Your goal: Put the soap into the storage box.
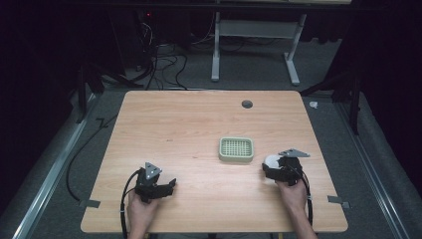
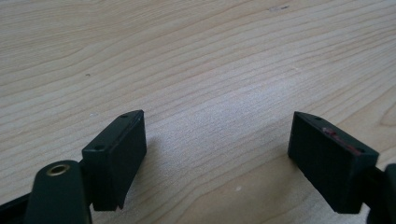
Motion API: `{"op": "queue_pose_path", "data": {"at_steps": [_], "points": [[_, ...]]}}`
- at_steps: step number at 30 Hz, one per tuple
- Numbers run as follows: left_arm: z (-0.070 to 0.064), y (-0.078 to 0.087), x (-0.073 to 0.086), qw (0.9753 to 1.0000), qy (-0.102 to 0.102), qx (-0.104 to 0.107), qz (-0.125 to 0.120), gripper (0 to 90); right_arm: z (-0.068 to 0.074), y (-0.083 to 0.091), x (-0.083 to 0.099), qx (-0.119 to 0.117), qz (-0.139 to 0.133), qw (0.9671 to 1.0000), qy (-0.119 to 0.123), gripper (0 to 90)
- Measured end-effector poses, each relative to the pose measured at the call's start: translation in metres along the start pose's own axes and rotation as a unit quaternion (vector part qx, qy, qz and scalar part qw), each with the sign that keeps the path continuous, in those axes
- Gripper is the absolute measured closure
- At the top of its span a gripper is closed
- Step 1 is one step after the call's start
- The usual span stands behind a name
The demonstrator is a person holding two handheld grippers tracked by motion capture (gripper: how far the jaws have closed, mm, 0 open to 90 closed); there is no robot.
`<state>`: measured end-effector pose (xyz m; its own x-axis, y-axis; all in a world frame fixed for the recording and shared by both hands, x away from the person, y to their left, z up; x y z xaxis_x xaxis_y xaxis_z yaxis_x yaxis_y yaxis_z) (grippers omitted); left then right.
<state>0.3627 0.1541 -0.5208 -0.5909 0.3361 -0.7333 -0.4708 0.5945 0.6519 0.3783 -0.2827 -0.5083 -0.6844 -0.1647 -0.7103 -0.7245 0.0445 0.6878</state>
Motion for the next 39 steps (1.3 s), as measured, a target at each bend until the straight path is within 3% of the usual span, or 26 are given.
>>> {"op": "queue_pose_path", "data": {"at_steps": [16,39], "points": [[0.0,0.0,0.0,1.0,0.0,0.0,0.0,19.8,-0.003,0.007,-0.001,-0.007,-0.009,0.9999,-0.006,23.6],[0.0,0.0,0.0,1.0,0.0,0.0,0.0,19.8,-0.007,0.031,-0.014,-0.028,-0.028,0.9992,-0.001,23.6]]}}
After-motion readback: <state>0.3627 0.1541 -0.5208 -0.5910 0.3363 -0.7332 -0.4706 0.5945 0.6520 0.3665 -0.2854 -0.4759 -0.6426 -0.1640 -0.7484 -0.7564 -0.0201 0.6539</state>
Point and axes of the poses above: each handheld gripper's, and its own axes: y roughly backward along the jaws, x roughly out of its underside, z roughly to its left, the point moved 2 cm from there along -y, roughly forward along the jaws, and after that the axes turned 15 degrees about x, right-handed, at the moved point
